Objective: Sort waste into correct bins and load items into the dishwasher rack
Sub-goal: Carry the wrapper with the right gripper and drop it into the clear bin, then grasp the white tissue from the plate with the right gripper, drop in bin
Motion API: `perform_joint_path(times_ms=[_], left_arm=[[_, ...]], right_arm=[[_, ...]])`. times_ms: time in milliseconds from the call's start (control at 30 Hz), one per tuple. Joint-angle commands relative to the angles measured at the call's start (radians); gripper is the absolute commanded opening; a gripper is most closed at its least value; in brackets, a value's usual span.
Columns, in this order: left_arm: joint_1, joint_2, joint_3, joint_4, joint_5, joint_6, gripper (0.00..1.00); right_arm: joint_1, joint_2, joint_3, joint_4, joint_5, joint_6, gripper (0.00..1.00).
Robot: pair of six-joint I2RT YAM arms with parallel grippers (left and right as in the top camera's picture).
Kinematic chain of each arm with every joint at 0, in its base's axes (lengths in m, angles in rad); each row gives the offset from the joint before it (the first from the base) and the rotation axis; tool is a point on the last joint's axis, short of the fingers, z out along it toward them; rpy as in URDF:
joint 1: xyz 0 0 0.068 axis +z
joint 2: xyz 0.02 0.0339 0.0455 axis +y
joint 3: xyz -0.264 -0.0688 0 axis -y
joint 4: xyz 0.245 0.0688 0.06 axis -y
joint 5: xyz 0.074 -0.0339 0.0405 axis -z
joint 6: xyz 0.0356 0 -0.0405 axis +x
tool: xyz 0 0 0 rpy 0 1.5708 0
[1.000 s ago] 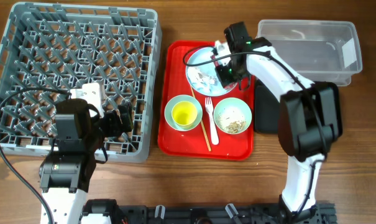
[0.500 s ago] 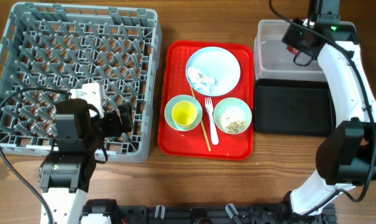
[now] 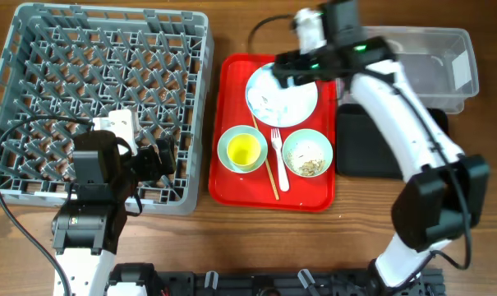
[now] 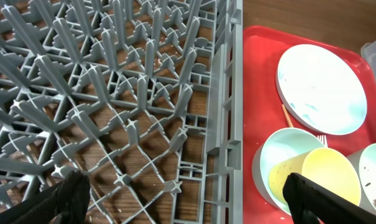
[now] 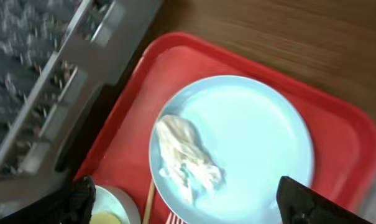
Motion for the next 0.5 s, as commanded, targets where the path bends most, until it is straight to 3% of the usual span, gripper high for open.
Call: perform_joint_path(times_ms=[0, 467], left_arm=[[0.008, 0.001, 0.021, 0.005, 0.009, -0.002, 1.00], [0.008, 0.001, 0.021, 0.005, 0.009, -0.002, 1.00]], right_arm=[[0.069, 0.088, -0.014, 0.030, 0.078, -0.105, 0.94], [0.113, 0.319, -0.014, 0.096, 0.172, -0.043, 0.84]])
